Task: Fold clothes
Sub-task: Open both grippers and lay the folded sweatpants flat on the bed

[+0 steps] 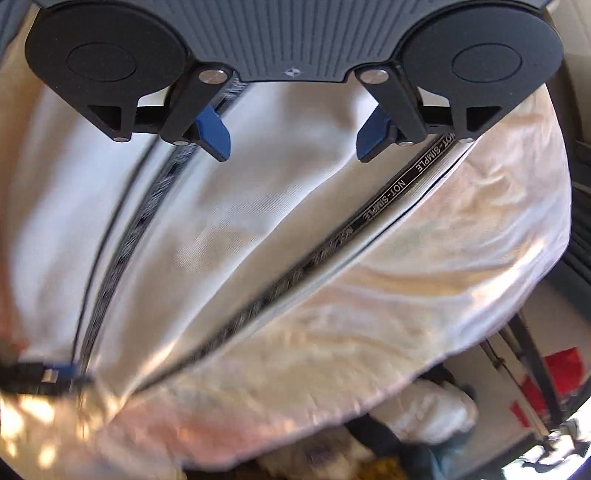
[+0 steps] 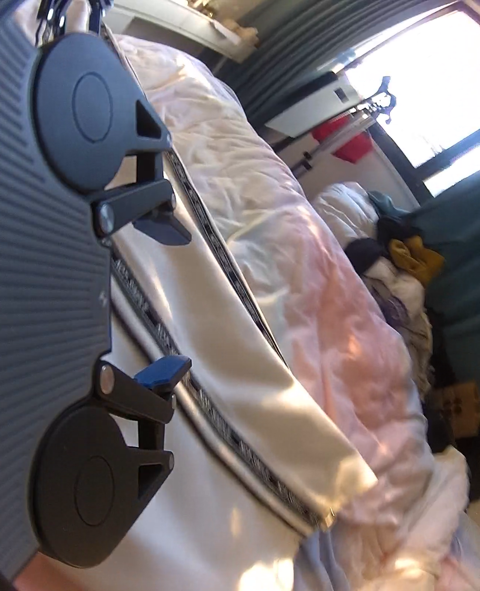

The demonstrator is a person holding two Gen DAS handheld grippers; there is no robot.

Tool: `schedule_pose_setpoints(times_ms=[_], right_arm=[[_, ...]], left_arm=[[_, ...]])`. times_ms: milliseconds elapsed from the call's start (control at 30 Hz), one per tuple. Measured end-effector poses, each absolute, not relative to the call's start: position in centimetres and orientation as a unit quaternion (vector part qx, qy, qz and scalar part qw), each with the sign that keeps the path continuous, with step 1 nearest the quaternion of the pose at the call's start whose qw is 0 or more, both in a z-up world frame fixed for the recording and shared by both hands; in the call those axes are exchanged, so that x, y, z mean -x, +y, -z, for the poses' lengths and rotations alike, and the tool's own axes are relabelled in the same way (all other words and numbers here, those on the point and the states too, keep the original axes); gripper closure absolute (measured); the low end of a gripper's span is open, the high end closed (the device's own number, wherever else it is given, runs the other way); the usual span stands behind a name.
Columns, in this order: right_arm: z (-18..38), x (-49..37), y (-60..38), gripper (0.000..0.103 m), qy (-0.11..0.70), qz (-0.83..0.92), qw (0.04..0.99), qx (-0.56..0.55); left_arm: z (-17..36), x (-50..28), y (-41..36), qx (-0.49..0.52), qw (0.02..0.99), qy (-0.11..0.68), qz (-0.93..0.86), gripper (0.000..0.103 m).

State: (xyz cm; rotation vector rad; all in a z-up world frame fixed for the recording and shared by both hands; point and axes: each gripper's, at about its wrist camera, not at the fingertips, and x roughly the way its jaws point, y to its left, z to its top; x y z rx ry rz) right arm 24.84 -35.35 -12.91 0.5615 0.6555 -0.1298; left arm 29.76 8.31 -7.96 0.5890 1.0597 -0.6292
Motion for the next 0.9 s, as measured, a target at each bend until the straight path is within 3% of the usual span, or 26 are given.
schedule_pose_setpoints(times_ms=[233, 400, 467, 900], right_arm=[[13.4, -25.3, -35.3, 0.035, 0.324, 0.049, 0.896, -0.299], [13.8, -25.3, -35.6, 0.035, 0.328, 0.049, 0.890, -0.314], [13.8, -25.1, -35.7, 0.035, 0.328, 0.049, 0.889, -0.318], [13.2, -23.9, -36.7, 0.034, 0.321, 0.070, 0.884, -0.331]], left_arm=[[10.2, -33.4, 8.0, -0.283, 0.742, 0.528, 0.302, 0.033], [10.5, -33.7, 7.6, -0.292, 0.732, 0.534, 0.308, 0.062], [10.4, -33.4, 7.6, -0.301, 0.738, 0.526, 0.298, 0.095], [3.3, -32.4, 8.5, -0.267, 0.852, 0.377, 0.244, 0.098]])
